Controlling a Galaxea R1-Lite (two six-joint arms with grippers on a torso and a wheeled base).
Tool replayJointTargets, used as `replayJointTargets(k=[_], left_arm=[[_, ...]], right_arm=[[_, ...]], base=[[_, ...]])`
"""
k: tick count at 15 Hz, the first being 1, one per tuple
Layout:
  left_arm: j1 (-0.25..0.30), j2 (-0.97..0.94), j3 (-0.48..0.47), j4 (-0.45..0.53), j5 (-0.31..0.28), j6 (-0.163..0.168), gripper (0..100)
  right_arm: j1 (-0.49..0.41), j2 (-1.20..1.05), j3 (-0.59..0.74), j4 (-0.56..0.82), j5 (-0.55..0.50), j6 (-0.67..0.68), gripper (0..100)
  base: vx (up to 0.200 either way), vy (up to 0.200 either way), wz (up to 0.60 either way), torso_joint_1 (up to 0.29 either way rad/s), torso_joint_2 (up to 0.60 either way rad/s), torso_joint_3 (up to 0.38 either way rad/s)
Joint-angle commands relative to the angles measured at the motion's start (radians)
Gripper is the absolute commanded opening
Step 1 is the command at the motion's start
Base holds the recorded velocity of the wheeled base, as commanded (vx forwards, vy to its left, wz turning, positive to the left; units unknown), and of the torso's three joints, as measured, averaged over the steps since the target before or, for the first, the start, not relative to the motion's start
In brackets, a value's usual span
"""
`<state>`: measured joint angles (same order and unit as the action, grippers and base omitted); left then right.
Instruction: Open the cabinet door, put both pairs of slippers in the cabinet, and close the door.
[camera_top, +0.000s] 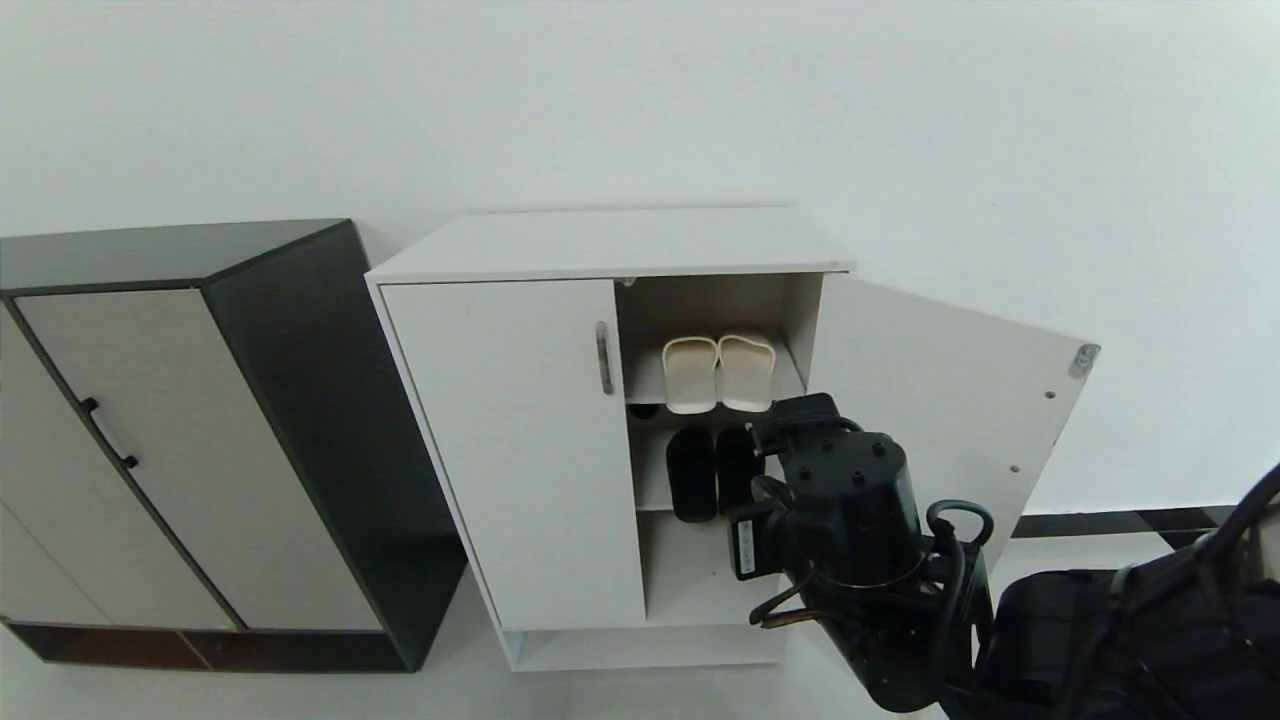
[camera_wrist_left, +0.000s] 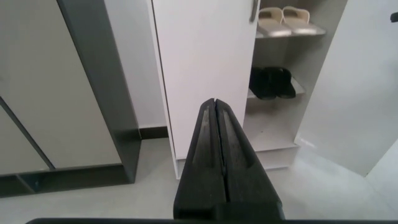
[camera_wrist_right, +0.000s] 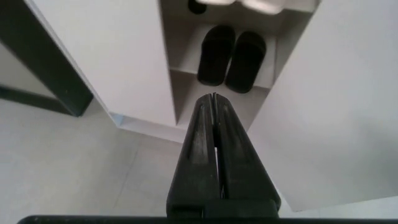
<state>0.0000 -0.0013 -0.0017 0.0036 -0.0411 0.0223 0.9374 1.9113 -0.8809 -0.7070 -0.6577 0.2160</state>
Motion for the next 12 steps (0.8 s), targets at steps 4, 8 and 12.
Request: replayJointTargets(k=[4,8,12], left_arm=[[0.000,0.001,0.000,-0.001,0.000,0.001,0],[0.000,0.001,0.000,-0.001,0.000,0.001,0],[0.000,0.001,0.000,-0.001,0.000,0.001,0]], right_arm=[[-0.006,0.031,-0.004,-0.008,0.000,0.000,0],[-0.008,0.031,-0.006,-0.008,0.000,0.000,0],[-0.008,0.031,-0.003,-0.008,0.000,0.000,0]], base=[[0.000,0.000,0.00,0.173,-0.48,-0.316],[0.000,0.000,0.00,0.192,-0.50,-0.311],[0.000,0.000,0.00,0.216,-0.53,-0.317]])
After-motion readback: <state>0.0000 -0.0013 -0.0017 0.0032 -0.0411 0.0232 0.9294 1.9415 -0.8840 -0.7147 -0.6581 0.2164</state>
